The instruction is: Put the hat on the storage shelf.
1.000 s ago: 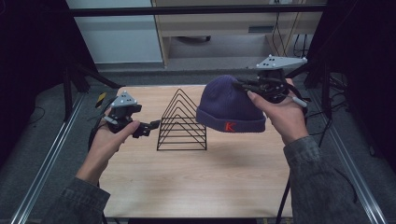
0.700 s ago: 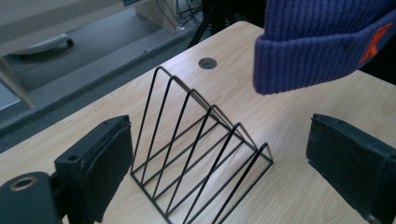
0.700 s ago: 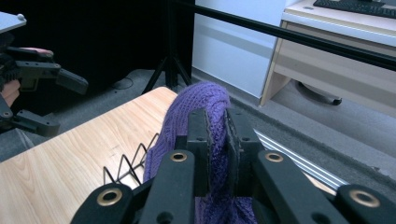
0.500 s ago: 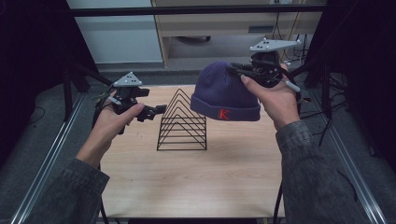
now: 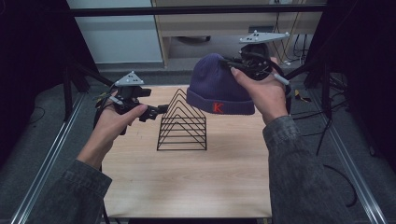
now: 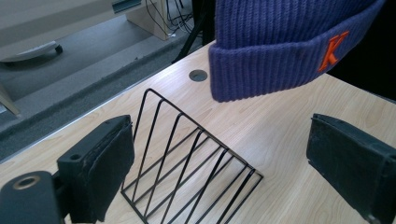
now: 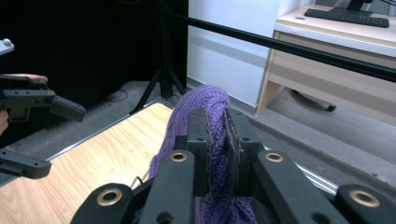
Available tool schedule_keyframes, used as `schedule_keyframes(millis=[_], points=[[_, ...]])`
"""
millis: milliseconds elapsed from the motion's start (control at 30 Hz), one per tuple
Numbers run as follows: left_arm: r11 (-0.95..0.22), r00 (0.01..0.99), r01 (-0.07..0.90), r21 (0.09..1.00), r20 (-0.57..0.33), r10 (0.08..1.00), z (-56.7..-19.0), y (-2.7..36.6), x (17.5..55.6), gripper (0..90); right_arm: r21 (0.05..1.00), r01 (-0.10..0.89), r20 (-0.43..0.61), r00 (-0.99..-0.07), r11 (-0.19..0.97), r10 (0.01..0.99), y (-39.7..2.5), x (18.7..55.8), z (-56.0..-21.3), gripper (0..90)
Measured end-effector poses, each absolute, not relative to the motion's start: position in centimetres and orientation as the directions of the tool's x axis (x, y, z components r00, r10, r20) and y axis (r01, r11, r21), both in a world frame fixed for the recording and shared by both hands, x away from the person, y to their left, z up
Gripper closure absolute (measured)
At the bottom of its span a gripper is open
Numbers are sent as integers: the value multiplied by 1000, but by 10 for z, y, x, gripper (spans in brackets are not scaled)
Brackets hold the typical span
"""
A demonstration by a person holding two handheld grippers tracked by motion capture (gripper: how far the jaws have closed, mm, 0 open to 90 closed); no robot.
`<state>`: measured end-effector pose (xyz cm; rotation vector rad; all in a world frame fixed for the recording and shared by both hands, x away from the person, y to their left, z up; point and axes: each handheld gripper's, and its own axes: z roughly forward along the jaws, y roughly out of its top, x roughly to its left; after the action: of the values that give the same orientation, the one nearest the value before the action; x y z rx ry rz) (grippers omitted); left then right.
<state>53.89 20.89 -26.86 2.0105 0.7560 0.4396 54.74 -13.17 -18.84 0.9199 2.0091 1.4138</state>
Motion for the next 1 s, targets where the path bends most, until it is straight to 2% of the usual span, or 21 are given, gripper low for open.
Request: schedule_keyframes(millis=[600,1000], points=[[-373,742,365,853,-24,670,-284,216,552,75,953,216,2,-705,212,709,-88,551,-188,815],[-412,773,358,838,-19,635,-295,208,567,47,955,217,22,-735,204,677,-66,554,-188,815]])
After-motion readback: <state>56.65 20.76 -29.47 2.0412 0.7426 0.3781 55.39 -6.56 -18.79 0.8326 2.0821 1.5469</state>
